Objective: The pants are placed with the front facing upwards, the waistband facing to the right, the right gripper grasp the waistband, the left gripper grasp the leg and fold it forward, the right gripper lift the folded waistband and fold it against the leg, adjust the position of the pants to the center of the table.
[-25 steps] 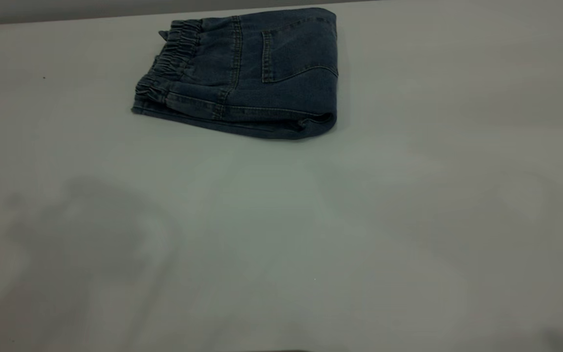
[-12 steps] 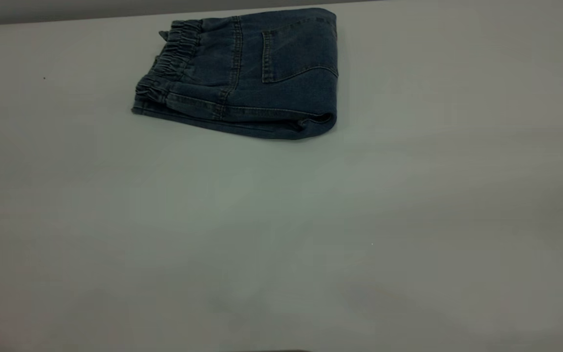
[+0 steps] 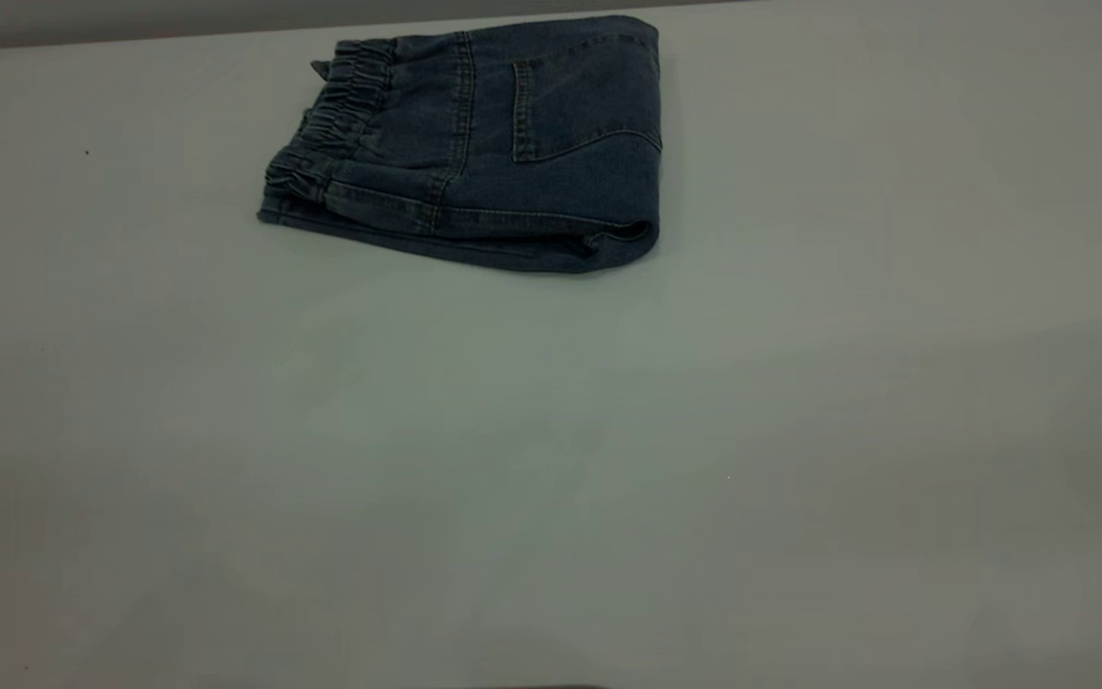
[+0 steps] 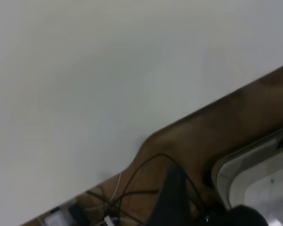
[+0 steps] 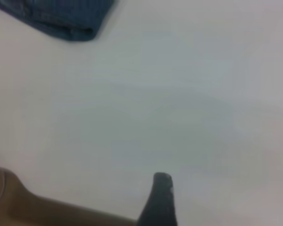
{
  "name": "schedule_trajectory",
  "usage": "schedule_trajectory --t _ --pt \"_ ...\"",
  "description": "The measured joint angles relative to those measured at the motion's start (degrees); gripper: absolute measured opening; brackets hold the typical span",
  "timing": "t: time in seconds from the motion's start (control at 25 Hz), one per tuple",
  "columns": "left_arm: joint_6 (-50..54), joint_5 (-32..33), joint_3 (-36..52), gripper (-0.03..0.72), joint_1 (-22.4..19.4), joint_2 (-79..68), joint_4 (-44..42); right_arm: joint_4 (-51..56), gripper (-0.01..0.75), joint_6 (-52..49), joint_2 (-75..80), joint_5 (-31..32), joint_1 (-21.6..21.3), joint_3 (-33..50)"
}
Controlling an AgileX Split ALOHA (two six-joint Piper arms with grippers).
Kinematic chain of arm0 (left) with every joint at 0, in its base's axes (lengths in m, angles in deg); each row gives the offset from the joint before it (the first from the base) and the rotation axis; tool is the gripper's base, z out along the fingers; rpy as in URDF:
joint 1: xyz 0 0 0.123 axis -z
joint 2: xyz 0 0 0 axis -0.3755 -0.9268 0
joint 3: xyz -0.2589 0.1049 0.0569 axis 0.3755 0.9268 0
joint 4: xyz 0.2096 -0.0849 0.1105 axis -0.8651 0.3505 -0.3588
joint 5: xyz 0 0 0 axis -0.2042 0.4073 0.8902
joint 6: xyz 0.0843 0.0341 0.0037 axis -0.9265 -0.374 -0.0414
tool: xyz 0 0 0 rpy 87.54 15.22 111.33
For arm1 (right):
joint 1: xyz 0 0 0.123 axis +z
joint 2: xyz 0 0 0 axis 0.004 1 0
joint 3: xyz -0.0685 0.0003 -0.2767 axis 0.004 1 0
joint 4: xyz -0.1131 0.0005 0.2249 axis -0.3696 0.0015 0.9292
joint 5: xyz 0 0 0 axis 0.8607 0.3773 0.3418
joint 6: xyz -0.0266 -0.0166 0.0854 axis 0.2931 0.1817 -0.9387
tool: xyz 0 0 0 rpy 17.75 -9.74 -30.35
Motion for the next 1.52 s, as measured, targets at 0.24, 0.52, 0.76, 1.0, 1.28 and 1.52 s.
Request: schedule_trajectory --t 0.24,0.52,0.76,1.0,1.28,1.52 --pt "0.27 -3.24 1.50 0.579 0.00 0.03 0.26 -0.07 0.587 -0.13 -0.01 -0.06 0.00 0.00" --pt "1.91 -0.04 2.95 0.579 0.00 0.10 0.96 -0.20 0.587 -0.18 -0.01 -0.06 0.00 0.00" --pt "1.96 0.03 2.95 0.579 0.00 0.80 4.07 -0.24 0.587 -0.13 -0.01 -0.06 0.00 0.00" --pt "1.78 0.07 2.95 0.579 0.00 1.14 4.33 -0.24 0.587 -0.17 -0.01 -0.11 0.00 0.00" --pt "1.72 0.07 2.95 0.579 0.00 1.49 4.33 -0.24 0.587 -0.17 -0.01 -0.11 0.00 0.00" --pt "1.49 0.24 2.95 0.579 -11.44 8.27 4.86 -0.24 0.587 -0.17 -0.49 -0.11 0.00 0.00"
